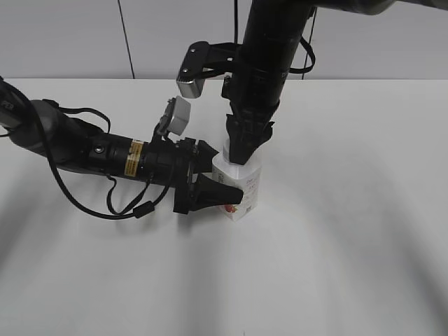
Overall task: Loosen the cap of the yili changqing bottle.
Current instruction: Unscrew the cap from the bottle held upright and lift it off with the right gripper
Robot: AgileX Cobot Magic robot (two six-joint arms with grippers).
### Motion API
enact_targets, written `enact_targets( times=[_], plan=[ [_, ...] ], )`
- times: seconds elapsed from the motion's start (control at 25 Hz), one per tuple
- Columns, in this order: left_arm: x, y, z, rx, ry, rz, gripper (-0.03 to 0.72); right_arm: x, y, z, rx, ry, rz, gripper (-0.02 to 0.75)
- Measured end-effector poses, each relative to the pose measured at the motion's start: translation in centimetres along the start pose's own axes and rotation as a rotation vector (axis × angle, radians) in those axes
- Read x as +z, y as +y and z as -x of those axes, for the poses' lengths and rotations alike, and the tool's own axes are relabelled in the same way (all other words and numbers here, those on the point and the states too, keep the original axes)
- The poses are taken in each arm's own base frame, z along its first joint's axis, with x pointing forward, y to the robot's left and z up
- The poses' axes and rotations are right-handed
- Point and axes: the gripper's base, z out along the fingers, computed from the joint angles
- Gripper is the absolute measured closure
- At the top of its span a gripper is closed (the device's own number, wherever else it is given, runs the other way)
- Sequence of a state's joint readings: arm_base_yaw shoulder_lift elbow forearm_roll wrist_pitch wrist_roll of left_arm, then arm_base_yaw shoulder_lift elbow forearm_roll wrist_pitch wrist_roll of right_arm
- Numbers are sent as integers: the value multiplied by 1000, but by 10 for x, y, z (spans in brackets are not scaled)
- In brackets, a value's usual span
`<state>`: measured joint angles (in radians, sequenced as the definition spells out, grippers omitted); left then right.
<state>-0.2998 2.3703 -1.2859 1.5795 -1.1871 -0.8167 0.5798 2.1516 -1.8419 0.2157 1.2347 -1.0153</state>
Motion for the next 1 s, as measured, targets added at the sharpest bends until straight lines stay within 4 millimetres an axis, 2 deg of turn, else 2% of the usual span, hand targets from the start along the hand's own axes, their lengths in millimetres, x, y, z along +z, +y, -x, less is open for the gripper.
enact_targets(
  times=[0.48,0.64,0.84,1.0],
  plan=[
    [0,0,0,0,0,-1,189,0,0,0,-1,-1,1,338],
    [0,0,0,1,1,-4,190,0,0,1,3,-9,2,287],
    [0,-1,0,3,3,-12,190,-2,2,3,42,-33,9,162],
    [0,-1,0,4,3,-14,190,-5,2,4,100,-34,3,153]
  ],
)
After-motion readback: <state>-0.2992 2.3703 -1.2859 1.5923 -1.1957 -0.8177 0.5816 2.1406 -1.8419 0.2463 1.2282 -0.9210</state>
